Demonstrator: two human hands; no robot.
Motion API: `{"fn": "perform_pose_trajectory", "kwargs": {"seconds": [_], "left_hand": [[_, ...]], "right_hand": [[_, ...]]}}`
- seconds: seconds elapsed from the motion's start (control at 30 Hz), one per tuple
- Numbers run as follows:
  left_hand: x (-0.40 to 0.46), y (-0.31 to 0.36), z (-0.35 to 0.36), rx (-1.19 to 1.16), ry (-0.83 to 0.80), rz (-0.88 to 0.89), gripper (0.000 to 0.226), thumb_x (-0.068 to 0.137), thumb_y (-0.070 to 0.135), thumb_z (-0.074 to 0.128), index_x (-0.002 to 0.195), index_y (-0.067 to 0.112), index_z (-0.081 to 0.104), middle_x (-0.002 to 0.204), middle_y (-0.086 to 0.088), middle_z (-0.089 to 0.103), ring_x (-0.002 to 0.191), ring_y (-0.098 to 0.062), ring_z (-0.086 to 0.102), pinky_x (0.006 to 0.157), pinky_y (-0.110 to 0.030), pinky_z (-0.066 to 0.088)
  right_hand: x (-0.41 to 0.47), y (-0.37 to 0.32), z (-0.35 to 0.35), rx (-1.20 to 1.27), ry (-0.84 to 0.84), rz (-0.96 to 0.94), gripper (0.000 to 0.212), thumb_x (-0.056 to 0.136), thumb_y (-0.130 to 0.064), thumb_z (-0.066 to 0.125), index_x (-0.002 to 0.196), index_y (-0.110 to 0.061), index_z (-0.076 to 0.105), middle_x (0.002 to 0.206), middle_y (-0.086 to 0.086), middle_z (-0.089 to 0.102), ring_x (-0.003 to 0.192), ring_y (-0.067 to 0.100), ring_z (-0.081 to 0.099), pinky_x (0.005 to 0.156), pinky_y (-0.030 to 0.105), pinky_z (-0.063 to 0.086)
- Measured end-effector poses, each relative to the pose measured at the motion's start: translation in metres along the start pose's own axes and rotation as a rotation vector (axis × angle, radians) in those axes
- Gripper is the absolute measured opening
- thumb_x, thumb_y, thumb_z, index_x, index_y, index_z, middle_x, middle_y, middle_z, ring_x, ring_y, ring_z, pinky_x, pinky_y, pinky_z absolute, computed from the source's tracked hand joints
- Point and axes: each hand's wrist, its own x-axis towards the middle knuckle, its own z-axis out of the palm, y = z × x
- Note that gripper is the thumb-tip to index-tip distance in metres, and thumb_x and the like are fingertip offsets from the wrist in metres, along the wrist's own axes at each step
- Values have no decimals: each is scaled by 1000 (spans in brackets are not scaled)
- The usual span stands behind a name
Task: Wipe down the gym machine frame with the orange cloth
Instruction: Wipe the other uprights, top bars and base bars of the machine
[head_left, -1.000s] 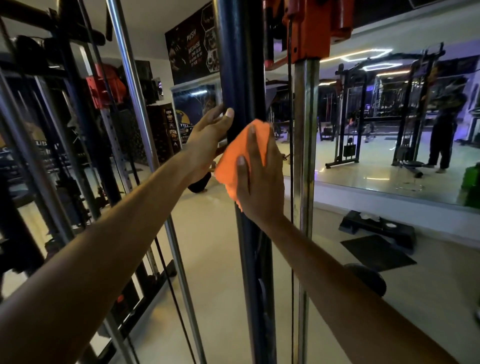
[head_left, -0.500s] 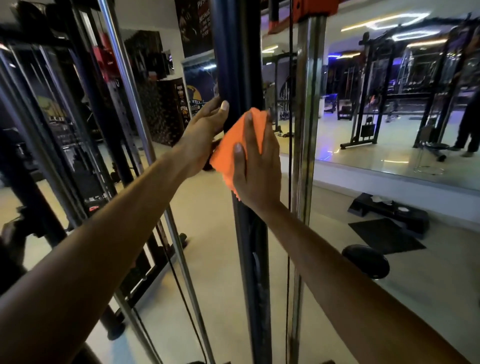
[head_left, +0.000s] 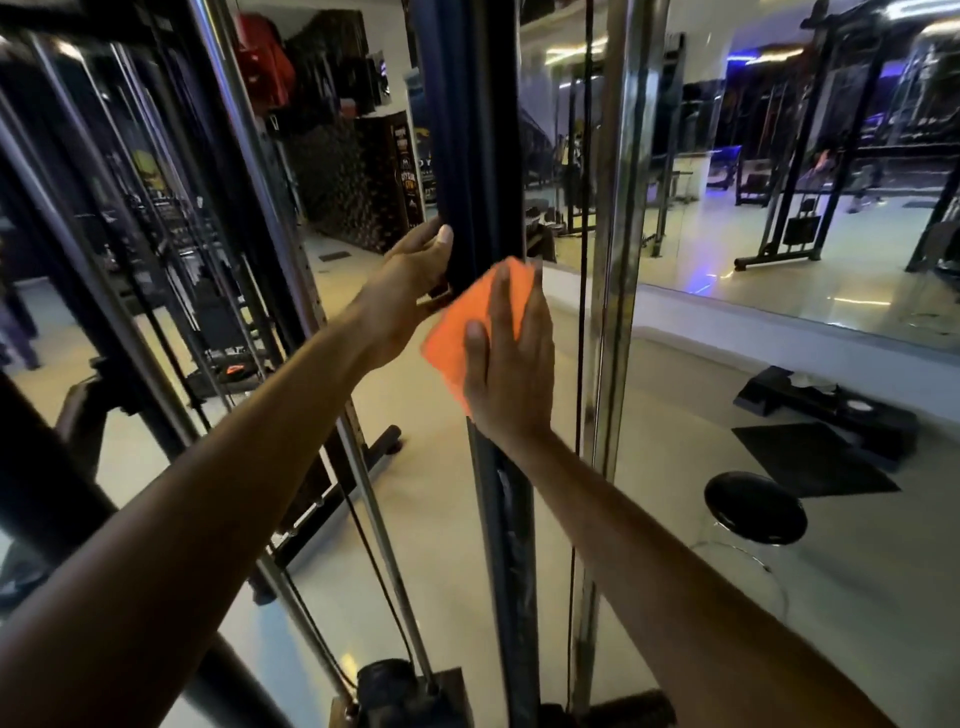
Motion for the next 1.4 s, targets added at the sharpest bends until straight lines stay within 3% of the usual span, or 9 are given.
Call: {"fn": "perform_pose_trajectory", "kwargs": {"seconds": [0.13,0.27,0.4,0.53,0.77,0.93,1.07,1.27,1.4], "left_hand": [[5,0,-5,16,-11,-17,73,102,57,66,164,29,40,162,-4,49,139,-17,54,125,-57,36],[-2,-16,-5,76,-54,25,71,107,56,59,167,28,34,156,2,58,145,-19,54,123,-52,40],[-17,-35,2,78,-29,1,64,110,46,58,167,27,34,154,3,60,141,-14,58,123,-49,43],[-24,-48,6,43,-22,-15,59,111,40,58,165,29,39,154,6,61,142,-13,57,124,-51,41],[-21,-50,2,20,-55,-16,59,110,43,59,164,28,41,156,3,59,146,-17,53,123,-55,40],[-34,-82,10,-13,-47,-39,62,109,42,59,166,26,39,158,2,57,147,-17,52,126,-51,39],[-47,-111,17,-10,-46,-75,54,112,36,54,164,27,41,156,5,58,144,-14,54,124,-44,42],[-51,-125,18,-38,-36,-155,56,112,40,54,164,28,40,160,3,54,146,-17,52,119,-41,44],[-48,-142,18,-22,-66,-176,71,105,57,63,162,21,42,162,-8,50,152,-33,45,124,-60,38]], "right_hand": [[33,-4,-7,-22,49,-81,65,117,-47,32,174,-20,18,180,17,9,162,37,25,126,55,36],[-66,45,13,-52,-74,-29,65,117,-51,31,174,-27,10,181,16,3,159,41,30,114,60,49],[-148,75,25,-31,-194,49,69,117,-49,35,172,-41,-6,182,10,-7,160,45,27,112,66,49],[-113,52,25,15,-167,108,69,117,-51,32,172,-41,-7,180,17,4,159,44,28,116,65,44],[-42,26,16,17,-46,16,65,116,-52,28,173,-27,8,180,18,7,161,39,26,124,51,32],[-153,79,32,-38,-199,69,64,117,-48,37,172,-29,11,181,18,2,157,46,32,114,62,49],[-219,99,35,-42,-331,170,63,117,-54,26,172,-45,-4,182,4,-8,155,46,37,104,66,56],[-144,71,35,38,-209,132,68,116,-50,31,174,-33,-2,181,17,2,159,43,31,118,59,46],[-116,70,37,42,-126,74,68,115,-50,33,172,-31,2,179,18,6,160,42,30,120,57,44]]}}
